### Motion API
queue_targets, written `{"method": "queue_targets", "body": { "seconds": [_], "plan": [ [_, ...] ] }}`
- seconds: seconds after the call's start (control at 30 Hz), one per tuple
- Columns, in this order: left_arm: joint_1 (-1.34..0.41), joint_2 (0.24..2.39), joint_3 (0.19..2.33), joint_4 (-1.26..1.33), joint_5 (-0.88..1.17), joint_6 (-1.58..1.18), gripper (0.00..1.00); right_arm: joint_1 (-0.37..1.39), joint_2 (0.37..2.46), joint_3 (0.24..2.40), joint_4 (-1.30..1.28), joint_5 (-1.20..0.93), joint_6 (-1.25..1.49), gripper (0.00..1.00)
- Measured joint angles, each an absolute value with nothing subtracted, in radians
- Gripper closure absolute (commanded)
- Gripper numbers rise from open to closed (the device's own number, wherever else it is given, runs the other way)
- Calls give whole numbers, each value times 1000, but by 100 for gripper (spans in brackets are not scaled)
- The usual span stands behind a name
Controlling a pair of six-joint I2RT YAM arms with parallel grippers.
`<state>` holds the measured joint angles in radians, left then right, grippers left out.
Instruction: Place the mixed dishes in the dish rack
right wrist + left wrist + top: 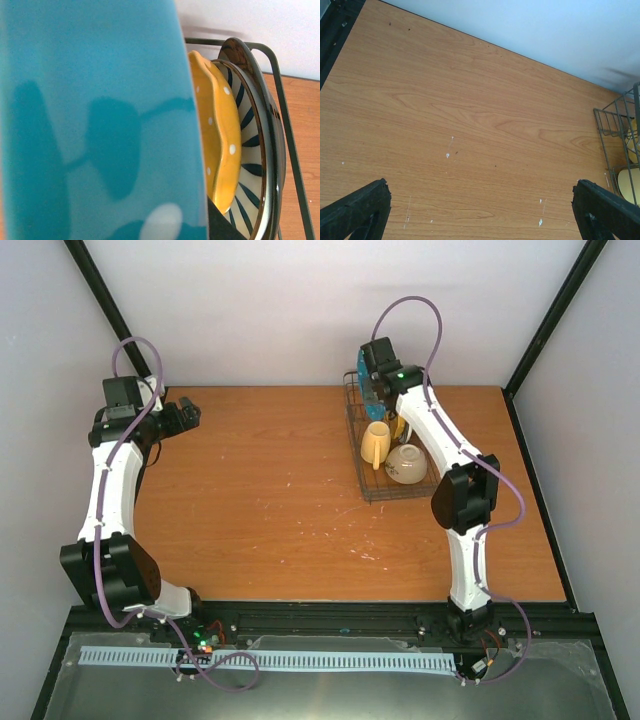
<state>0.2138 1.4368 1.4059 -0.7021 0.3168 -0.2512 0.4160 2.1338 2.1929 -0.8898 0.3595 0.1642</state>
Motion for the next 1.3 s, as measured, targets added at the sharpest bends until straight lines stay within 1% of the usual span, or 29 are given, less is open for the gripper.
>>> {"method": "queue_targets", "body": {
  "seconds": [0.47,0.9,1.3],
  "plan": [
    [214,1484,1406,-696,314,-229,0,360,2183,2156,-834,356,123,97],
    [214,1501,1406,-686,326,-222,0,377,2166,2061,-755,325,126,97],
    [214,1501,1386,-675,338,-222,0,387,2160,2048,-788,344,225,97]
  ]
}}
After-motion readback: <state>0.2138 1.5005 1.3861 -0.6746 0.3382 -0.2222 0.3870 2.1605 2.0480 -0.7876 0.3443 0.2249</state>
